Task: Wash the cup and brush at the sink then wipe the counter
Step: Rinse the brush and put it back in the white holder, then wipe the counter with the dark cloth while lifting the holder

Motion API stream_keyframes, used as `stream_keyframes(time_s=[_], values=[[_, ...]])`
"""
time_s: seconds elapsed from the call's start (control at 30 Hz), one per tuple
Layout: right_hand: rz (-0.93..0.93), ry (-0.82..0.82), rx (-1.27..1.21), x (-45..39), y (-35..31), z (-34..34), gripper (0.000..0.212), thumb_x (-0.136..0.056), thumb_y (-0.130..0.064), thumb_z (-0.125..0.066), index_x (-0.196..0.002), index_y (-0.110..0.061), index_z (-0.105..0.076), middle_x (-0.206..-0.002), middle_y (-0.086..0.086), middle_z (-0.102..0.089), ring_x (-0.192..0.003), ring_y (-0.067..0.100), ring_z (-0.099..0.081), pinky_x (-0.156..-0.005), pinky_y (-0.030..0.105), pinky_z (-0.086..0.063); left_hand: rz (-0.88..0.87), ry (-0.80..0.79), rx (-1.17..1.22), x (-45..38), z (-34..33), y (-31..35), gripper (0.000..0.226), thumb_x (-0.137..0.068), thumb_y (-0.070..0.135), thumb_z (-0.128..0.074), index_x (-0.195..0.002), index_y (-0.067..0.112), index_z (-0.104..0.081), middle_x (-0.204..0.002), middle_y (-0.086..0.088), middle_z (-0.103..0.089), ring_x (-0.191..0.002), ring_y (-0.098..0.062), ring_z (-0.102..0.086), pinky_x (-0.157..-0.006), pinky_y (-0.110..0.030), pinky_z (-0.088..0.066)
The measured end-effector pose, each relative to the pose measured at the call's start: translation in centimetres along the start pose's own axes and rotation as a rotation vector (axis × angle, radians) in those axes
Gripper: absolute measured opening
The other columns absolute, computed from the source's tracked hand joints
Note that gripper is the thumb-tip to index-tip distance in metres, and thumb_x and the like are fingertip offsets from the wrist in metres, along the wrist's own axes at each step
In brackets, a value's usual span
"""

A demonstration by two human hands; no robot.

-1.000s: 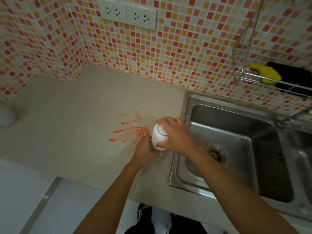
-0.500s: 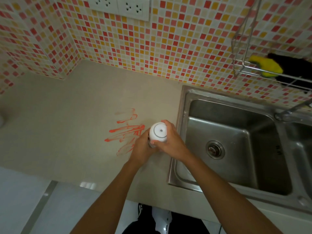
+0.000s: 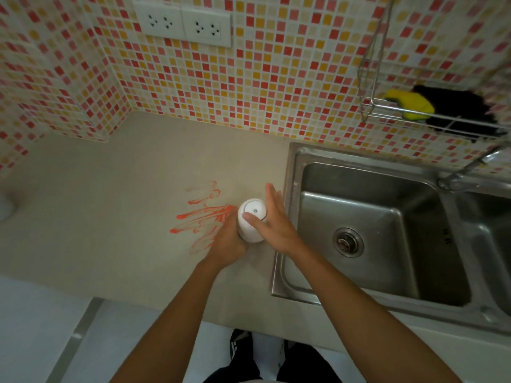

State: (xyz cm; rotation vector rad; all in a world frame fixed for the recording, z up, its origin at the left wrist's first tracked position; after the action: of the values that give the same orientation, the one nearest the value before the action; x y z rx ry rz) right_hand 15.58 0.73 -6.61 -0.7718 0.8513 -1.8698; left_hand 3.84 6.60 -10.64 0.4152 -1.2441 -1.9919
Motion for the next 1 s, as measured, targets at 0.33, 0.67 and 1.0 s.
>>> stream_keyframes(time_s=[0.33, 0.67, 1.0], values=[[0.028, 0.171, 0.479, 3.5, 6.1, 8.7, 0.073, -0.098, -0.058, -0.023, -0.154, -0.018, 0.003, -0.161, -0.002, 0.008, -0.146, 0.019, 0.016, -0.120, 0.045, 0.003, -0.087, 0.312, -0.337, -1.1, 2.8, 6.0, 0.068, -0.098, 0.020, -0.046, -0.150, 0.005, -0.006, -0.160, -0.011, -0.001, -0.148, -0.026, 0.000, -0.118, -0.033, -0.002], [-0.016, 0.375, 0.562, 7.4, 9.9, 22.3, 0.064, -0.101, -0.049, -0.016, -0.152, -0.017, 0.008, -0.157, -0.005, 0.014, -0.144, 0.013, 0.020, -0.120, 0.042, 0.004, -0.381, 0.219, -0.562, -5.2, -7.8, 19.5, 0.066, -0.100, 0.046, -0.021, -0.151, 0.013, 0.004, -0.159, -0.006, 0.013, -0.145, -0.019, 0.015, -0.118, -0.036, 0.005], [0.265, 0.721, 0.480, 4.4, 2.4, 38.6, 0.058, -0.104, -0.039, -0.019, -0.153, -0.013, -0.003, -0.161, 0.002, -0.001, -0.148, 0.013, 0.005, -0.121, 0.036, -0.002, -0.577, 0.321, -0.713, -12.3, -13.4, 34.7, 0.062, -0.103, 0.043, -0.016, -0.150, 0.010, 0.009, -0.157, -0.006, 0.018, -0.145, -0.018, 0.019, -0.119, -0.038, 0.007]])
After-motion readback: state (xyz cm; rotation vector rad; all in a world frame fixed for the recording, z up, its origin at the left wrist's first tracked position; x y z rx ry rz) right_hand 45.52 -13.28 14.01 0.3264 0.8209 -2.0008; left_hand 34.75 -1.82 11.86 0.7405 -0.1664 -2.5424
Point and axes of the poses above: each hand's wrist, its own x-axis away from the middle knuckle, its own z-axis out of the back of the hand, y = z × x, the point moved 5 cm from there along -x, towards the middle knuckle
